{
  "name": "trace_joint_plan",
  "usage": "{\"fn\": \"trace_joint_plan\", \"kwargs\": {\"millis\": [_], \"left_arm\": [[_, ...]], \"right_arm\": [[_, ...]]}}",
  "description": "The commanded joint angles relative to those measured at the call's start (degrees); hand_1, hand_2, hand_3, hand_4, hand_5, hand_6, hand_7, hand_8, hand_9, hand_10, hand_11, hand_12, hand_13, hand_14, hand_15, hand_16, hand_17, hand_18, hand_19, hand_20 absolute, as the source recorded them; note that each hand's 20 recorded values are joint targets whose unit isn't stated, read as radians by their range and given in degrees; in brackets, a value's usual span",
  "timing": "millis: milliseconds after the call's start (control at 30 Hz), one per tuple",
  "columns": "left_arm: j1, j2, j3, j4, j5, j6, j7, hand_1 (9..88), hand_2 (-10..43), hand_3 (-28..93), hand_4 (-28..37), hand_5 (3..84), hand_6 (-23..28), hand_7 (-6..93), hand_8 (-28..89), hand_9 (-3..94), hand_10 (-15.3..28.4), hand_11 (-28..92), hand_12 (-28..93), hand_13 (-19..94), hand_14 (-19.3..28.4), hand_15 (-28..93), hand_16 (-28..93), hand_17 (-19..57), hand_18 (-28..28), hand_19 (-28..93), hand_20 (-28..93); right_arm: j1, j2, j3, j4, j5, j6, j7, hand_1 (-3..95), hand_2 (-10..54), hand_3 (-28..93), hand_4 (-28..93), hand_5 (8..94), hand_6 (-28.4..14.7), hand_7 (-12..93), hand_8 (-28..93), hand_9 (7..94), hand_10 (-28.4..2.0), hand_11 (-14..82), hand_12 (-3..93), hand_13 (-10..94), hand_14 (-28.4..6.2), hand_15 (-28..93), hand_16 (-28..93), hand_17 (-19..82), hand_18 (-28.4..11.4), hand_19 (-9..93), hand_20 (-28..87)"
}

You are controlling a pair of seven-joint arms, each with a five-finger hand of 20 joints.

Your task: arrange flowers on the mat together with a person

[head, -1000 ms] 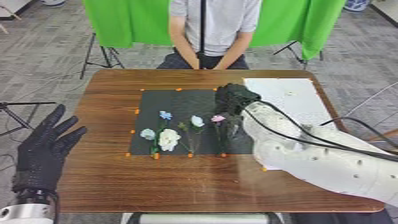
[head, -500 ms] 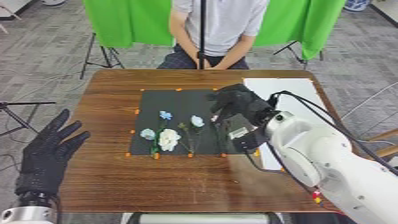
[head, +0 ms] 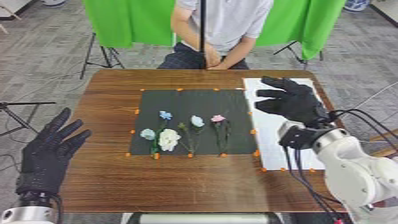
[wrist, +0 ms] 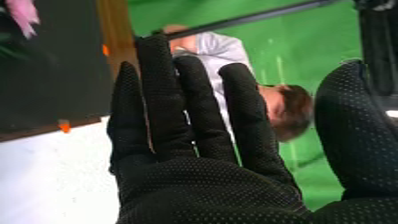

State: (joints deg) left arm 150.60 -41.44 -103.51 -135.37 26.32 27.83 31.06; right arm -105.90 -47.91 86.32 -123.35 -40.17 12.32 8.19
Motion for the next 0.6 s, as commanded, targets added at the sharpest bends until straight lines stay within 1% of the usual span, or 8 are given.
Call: {"fn": "trace_joint_plan", "kwargs": {"millis": [33, 100, 200, 333, 367, 533, 567, 600], "left_arm": [[1.4, 0.38, 0.13, 0.3, -0.67, -0.16, 1.15, 17.6, 8.0, 74, -28.3, 30.1, 3.9, 10.0, -8, 28.4, 14.2, 16, 12, 21, 21.0, 41, -4, -9.9, 18.1, 36, 16], [0.9, 0.43, 0.41, 0.38, -0.49, -0.2, 0.85, 17.6, 8.0, 74, -28.3, 30.1, 3.8, 10.0, -8, 28.4, 14.2, 16, 12, 21, 21.0, 41, -4, -10.0, 18.1, 36, 16], [1.3, 0.75, 0.53, 0.31, -1.05, 0.13, 1.6, 17.5, 8.0, 74, -28.3, 30.1, 3.8, 9.9, -8, 28.4, 14.1, 16, 13, 21, 21.0, 41, -4, -10.0, 18.2, 36, 15], [1.6, 0.74, 0.33, 0.27, -1.45, 0.37, 1.63, 17.4, 8.0, 74, -28.3, 29.9, 3.8, 9.8, -8, 28.4, 14.1, 16, 13, 21, 21.0, 41, -4, -10.0, 18.2, 36, 15], [1.8, 0.89, 0.26, 0.24, -1.61, 0.49, 1.9, 17.4, 8.0, 75, -28.3, 29.9, 3.8, 9.8, -8, 28.4, 14.2, 16, 13, 21, 21.0, 41, -4, -10.0, 18.2, 36, 15], [1.0, -0.22, 0.27, 0.27, -0.45, 0.02, 0.62, 17.4, 8.0, 75, -28.3, 29.9, 3.9, 9.9, -8, 28.5, 14.3, 17, 13, 21, 21.1, 41, -4, -10.0, 18.2, 36, 16], [1.1, 0.07, 0.34, 0.27, -0.7, 0.09, 0.93, 17.5, 8.0, 75, -28.3, 29.9, 3.9, 9.9, -8, 28.5, 14.3, 17, 13, 21, 21.2, 41, -4, -9.9, 18.2, 36, 16], [1.0, -0.21, 0.32, 0.23, -0.42, 0.03, 0.59, 17.5, 8.0, 75, -28.3, 29.9, 3.9, 9.9, -8, 28.5, 14.3, 17, 13, 21, 21.2, 42, -4, -9.9, 18.1, 36, 15]], "right_arm": [[-3.0, 0.2, 0.3, 0.1, 1.3, -0.4, -1.3, 24.5, 4.1, 73, -24, 47.1, -2.3, 14, -11, 48.2, -18.9, 13.8, 15.1, 43, -18.5, 45, 9, 12, -21.7, 59, 9], [-3.7, -0.1, 0.9, 0.1, 1.6, -0.9, -1.3, 24.4, 4.1, 73, -24, 46.9, -2.1, 14, -11, 48.1, -19.0, 13.6, 15.1, 43, -18.5, 45, 9, 12, -21.7, 58, 10], [-4.0, -0.2, 1.0, 0.1, 1.7, -1.1, -1.4, 24.4, 4.1, 73, -24, 46.8, -2.1, 14, -11, 48.1, -18.9, 13.6, 15.2, 42, -18.6, 44, 10, 12, -21.8, 58, 10], [-4.8, -0.2, 1.4, -0.1, 1.5, -1.2, -1.5, 24.3, 4.2, 73, -25, 46.7, -2.1, 14, -11, 48.0, -18.9, 13.6, 15.3, 42, -18.6, 44, 10, 12, -21.9, 58, 11], [-5.0, -0.3, 1.5, -0.1, 1.7, -1.2, -1.4, 24.3, 4.2, 73, -25, 46.7, -2.1, 14, -11, 48.0, -18.9, 13.6, 15.2, 42, -18.6, 44, 10, 12, -21.9, 58, 11], [-4.9, -0.3, 1.5, 0.1, 1.9, -1.4, -1.5, 24.3, 4.2, 74, -24, 46.8, -2.1, 14, -11, 48.0, -18.8, 13.7, 15.3, 42, -18.6, 44, 10, 12, -22.1, 58, 11], [-5.0, -0.4, 1.7, 0.1, 2.3, -1.9, -1.3, 24.3, 4.2, 74, -24, 46.8, -2.0, 14, -11, 48.0, -18.8, 13.7, 15.3, 43, -18.6, 44, 10, 12, -22.1, 58, 11], [-5.1, -0.5, 1.8, 0.1, 2.3, -2.2, -1.3, 24.4, 4.2, 74, -24, 46.9, -2.0, 14, -11, 48.1, -18.8, 13.7, 15.3, 43, -18.6, 44, 10, 12, -22.2, 58, 12]]}}
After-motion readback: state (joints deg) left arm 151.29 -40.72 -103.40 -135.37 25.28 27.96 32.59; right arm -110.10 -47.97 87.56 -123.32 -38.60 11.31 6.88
